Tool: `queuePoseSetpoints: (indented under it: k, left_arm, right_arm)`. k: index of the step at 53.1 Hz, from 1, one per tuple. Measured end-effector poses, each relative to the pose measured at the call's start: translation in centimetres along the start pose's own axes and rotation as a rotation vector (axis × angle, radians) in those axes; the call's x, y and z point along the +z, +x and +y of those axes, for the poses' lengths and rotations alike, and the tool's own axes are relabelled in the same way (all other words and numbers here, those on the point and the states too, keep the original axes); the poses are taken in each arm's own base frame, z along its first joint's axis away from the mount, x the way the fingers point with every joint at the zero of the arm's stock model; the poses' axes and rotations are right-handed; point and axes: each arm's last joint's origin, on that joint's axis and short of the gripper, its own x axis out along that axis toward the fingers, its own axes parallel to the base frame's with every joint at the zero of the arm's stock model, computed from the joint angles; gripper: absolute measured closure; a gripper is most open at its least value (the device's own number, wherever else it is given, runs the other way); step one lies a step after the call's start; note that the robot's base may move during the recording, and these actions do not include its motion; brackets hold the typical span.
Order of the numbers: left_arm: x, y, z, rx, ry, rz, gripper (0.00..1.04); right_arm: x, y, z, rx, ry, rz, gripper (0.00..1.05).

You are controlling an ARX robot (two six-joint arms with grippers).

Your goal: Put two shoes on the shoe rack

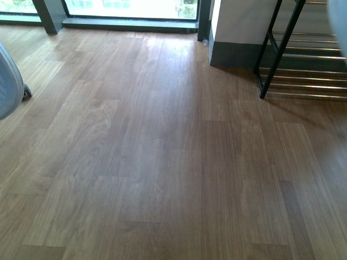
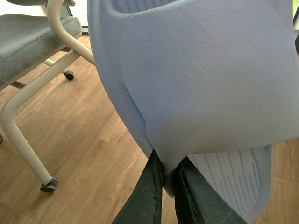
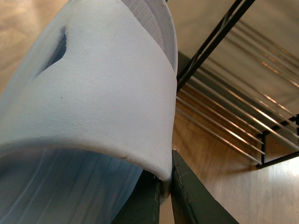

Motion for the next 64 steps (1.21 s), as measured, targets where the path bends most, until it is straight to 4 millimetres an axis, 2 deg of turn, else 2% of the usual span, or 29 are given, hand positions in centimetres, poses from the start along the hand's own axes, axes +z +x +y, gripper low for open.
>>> queuePoseSetpoints:
  k: [12, 19, 64]
  left_arm:
    - [0.0, 0.0, 0.0, 0.0, 0.0, 0.0, 1.02]
    - [0.0, 0.0, 0.0, 0.0, 0.0, 0.0, 1.02]
    - [0.0, 0.0, 0.0, 0.001, -0.001, -0.001, 1.02]
  right_arm:
    - [0.0, -5.6, 0.5, 0.013, 0.049, -0.087, 1.03]
    - [0.2, -7.0, 0.7, -0.011, 0.042, -0.131, 1.03]
    - [0.2, -7.0, 0.7, -0.01, 0.054, -0.134, 1.03]
